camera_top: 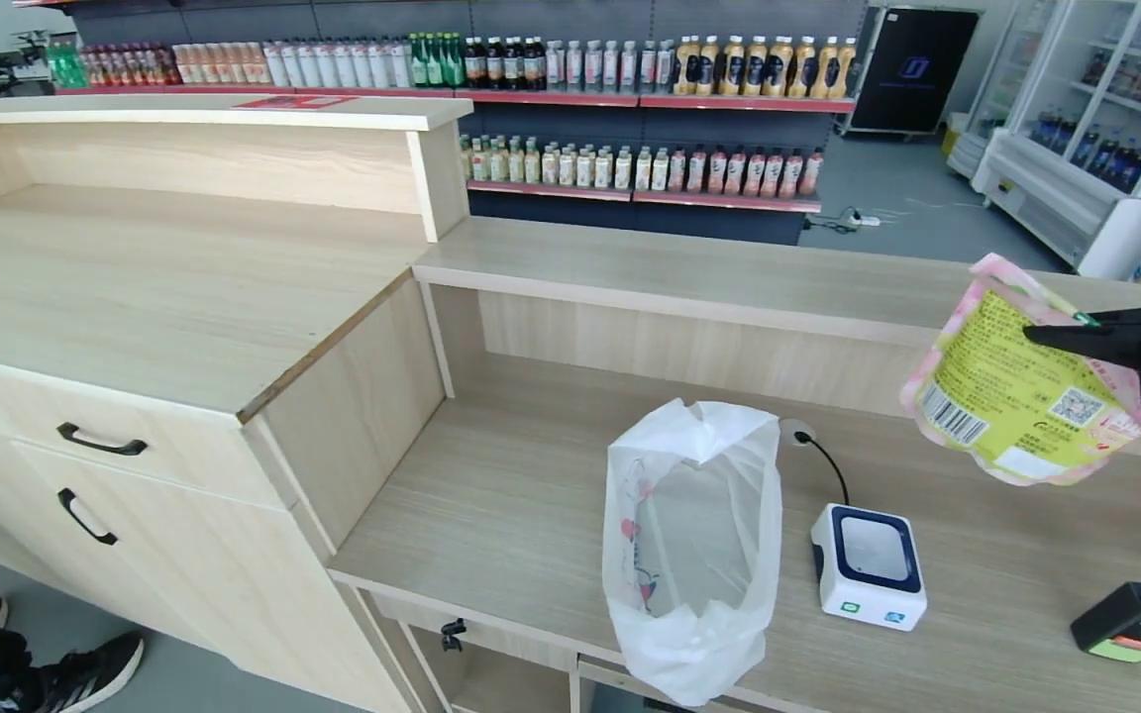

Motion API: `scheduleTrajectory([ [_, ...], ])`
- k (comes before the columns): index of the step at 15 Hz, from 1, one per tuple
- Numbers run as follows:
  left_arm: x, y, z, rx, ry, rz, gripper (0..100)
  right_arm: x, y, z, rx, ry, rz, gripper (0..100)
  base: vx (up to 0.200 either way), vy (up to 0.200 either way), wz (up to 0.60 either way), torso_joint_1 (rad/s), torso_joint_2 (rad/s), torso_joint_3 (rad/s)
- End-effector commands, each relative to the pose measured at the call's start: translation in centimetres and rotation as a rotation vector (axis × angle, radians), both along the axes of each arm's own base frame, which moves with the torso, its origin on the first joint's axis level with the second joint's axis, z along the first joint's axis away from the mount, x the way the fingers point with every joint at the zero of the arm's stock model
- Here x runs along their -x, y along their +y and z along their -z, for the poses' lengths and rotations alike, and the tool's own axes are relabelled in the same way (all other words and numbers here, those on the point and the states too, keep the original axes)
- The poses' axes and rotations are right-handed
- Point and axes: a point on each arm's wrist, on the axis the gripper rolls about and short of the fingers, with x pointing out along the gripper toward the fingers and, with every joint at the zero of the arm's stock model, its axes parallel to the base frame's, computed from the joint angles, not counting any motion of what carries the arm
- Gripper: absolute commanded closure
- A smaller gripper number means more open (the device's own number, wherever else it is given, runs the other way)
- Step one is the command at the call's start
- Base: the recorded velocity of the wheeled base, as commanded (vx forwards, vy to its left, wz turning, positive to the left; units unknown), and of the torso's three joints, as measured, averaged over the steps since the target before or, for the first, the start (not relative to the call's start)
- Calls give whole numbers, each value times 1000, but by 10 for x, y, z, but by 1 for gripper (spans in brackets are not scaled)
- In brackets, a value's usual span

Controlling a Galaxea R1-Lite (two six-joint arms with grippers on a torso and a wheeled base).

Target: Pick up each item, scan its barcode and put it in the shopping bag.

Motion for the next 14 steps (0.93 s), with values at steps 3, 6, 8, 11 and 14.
scheduleTrajectory([
  [3, 0, 0, 0, 0, 1, 1, 0, -36, -2, 37, 220, -49, -128, 100, 0, 0, 0, 0, 0, 0],
  [6, 0, 0, 0, 0, 1, -1, 0, -44, -4, 58, 320, -126, -226, 100, 0, 0, 0, 0, 0, 0],
  [8, 0, 0, 0, 0, 1, 1, 0, -48, -6, 69, 373, -200, -283, 100, 0, 0, 0, 0, 0, 0],
  [11, 0, 0, 0, 0, 1, 1, 0, -62, -8, 83, 442, -299, -339, 100, 0, 0, 0, 0, 0, 0],
  [14, 0, 0, 0, 0, 1, 1, 0, -74, -10, 95, 494, -381, -400, 100, 0, 0, 0, 0, 0, 0],
])
